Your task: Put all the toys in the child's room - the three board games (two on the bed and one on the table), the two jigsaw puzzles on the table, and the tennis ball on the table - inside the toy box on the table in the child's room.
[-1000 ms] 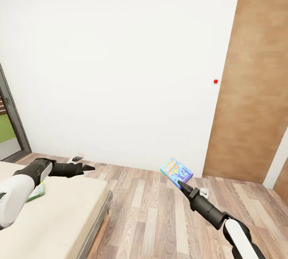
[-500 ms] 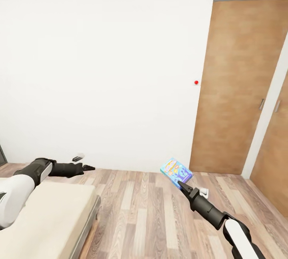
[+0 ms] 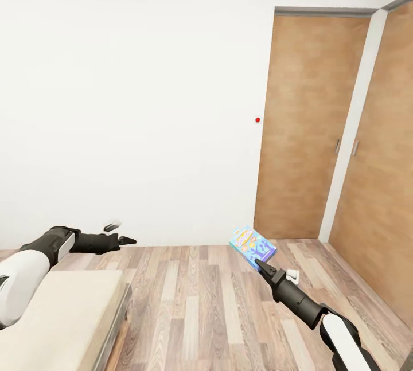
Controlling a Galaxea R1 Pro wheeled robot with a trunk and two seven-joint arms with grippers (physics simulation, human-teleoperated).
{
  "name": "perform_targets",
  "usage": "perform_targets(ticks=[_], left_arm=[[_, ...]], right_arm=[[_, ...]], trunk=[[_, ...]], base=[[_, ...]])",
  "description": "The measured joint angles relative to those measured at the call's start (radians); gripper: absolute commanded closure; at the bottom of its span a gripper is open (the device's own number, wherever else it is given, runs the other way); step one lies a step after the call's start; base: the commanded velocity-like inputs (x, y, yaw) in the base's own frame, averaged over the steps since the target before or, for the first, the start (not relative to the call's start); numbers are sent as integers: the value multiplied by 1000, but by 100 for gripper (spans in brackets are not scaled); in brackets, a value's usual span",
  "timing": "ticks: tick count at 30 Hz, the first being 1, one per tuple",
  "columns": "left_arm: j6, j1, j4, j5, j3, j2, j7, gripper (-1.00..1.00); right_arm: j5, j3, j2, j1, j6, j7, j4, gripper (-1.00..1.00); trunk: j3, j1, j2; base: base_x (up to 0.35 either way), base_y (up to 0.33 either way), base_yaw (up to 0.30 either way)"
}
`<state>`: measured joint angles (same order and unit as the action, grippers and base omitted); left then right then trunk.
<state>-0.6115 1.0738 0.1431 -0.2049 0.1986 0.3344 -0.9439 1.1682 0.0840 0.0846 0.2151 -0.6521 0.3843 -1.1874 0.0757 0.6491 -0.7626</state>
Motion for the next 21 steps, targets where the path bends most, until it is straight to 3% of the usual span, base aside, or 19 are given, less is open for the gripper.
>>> perform_targets(ticks=[21], left_arm=[[0,-1,0,0,0,0,-1,-100]], right_arm=[[4,-1,-1,0,-1,0,0,100]], trunk=[[-19,0,0]], base=[[-3,32,-246]])
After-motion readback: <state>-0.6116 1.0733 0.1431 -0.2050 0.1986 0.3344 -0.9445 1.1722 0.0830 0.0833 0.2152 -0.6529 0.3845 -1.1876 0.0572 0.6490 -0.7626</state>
